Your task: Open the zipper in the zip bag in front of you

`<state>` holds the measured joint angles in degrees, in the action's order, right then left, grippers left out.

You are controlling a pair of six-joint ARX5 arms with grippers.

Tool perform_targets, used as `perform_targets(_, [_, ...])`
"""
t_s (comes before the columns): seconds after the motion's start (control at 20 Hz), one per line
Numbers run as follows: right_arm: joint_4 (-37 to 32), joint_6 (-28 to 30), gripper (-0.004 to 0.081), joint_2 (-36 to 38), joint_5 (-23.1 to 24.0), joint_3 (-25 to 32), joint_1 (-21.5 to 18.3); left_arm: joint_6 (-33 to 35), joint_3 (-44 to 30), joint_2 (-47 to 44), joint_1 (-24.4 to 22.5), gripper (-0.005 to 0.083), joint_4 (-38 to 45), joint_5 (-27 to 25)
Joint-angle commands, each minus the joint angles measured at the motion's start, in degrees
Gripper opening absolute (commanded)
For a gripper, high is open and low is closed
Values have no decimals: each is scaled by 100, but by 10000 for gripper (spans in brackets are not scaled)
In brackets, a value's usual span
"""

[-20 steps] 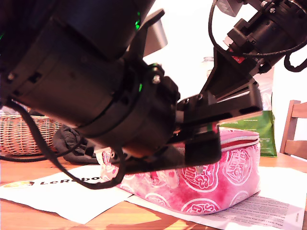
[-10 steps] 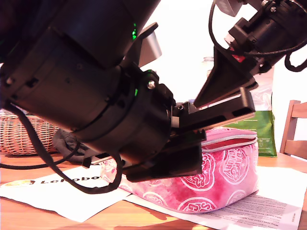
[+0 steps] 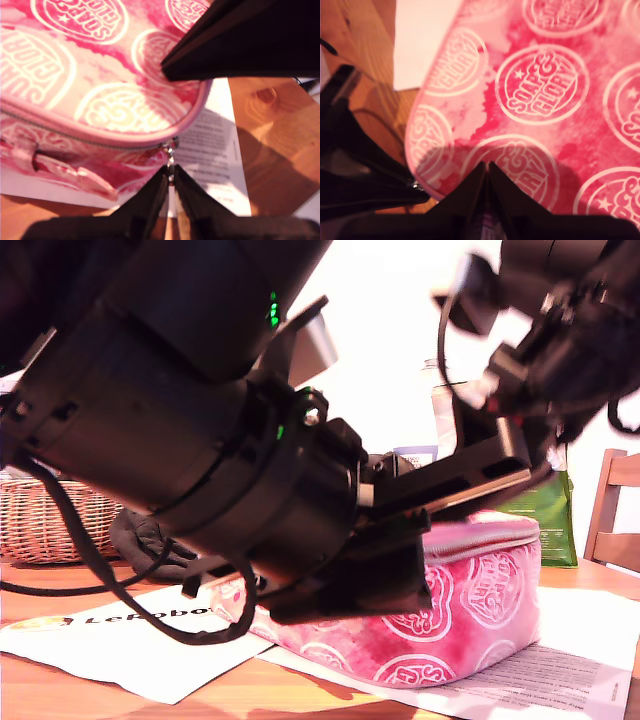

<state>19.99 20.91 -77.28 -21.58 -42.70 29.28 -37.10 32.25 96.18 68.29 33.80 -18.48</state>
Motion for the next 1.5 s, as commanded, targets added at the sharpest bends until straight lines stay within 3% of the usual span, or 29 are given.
perform_targets(0.0, [109, 15, -11, -236, 192, 57, -24, 4, 52, 87, -44, -24, 114, 116])
perform_targets(0.4, [85, 162, -11, -820, 321, 57, -98, 120, 55, -24, -120, -24, -256, 372])
perform_targets(0.55, [129, 177, -11, -850, 555, 57, -127, 181, 55, -271, -179, -24, -479, 455])
perform_targets(0.8, [157, 181, -11, -850, 568, 57, -247, 485, 55, -708, -341, -24, -1261, 455])
perform_targets(1.45, [396, 352, -11, -1056, 1021, 57, -245, 723, 55, -999, -481, -24, -1823, 448])
